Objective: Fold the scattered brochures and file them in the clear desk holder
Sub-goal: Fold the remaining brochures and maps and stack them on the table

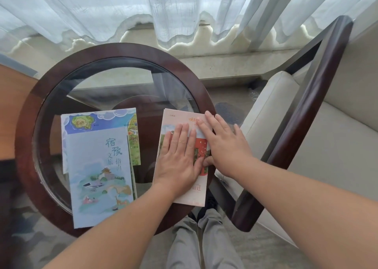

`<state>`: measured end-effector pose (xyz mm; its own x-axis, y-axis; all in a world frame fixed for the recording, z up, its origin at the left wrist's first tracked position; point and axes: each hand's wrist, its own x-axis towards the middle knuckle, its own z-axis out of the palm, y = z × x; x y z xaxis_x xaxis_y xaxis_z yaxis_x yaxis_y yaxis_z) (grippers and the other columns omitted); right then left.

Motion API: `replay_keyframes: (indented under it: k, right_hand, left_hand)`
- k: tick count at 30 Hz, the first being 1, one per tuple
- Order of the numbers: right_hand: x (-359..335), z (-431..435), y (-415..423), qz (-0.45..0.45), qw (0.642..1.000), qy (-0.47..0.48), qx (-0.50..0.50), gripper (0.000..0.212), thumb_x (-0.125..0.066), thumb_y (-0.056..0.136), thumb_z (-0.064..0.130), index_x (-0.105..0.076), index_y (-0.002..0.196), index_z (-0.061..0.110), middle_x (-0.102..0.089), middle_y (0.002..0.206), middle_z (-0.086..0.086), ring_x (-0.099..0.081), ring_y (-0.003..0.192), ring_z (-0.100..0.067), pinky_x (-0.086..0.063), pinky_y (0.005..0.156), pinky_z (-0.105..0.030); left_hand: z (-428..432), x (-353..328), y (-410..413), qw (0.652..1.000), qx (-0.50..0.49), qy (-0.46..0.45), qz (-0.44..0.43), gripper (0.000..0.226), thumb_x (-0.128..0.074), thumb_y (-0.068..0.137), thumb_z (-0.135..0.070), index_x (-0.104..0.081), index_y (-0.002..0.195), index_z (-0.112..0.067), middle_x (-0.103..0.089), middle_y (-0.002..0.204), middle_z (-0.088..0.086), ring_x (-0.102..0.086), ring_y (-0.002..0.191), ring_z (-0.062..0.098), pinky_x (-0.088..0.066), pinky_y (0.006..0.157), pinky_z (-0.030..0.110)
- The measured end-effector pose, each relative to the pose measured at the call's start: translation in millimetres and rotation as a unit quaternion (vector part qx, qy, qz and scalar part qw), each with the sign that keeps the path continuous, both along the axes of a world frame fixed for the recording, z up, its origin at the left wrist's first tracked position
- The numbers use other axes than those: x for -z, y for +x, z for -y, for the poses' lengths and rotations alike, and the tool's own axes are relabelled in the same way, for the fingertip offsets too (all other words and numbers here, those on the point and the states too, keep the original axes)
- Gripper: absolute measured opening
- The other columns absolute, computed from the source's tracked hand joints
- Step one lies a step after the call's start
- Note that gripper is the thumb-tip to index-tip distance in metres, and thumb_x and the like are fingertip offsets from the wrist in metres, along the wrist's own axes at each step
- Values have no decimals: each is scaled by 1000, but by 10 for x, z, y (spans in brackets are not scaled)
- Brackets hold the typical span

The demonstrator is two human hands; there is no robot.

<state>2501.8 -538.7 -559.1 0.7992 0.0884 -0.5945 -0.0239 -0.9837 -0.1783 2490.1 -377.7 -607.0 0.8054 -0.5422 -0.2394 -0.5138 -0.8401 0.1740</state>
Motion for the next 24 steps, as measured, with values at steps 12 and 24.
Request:
replay_keyframes:
  k: [12, 24]
  right_hand:
    - [-13, -32, -5, -8, 1000, 8, 13, 117, -74, 79, 48, 15, 153, 33, 22, 162, 7, 16, 150, -18, -5, 121, -51]
    - [55, -31, 0, 1, 1000, -6, 2, 118, -75, 80, 46, 17, 153, 30, 23, 162, 5, 13, 150, -18, -18, 120, -46]
  left_hand:
    - [-306, -59, -570, 997, 35, 55, -35, 94, -31, 88, -71, -14, 153, -5, -4, 162, 18, -1, 150, 32, -5, 120, 52]
    - [55, -64, -259, 996, -44, 61, -46, 104, -24, 82, -80, 12, 150, -10, 22, 158, 16, 24, 146, 28, 14, 118, 51]
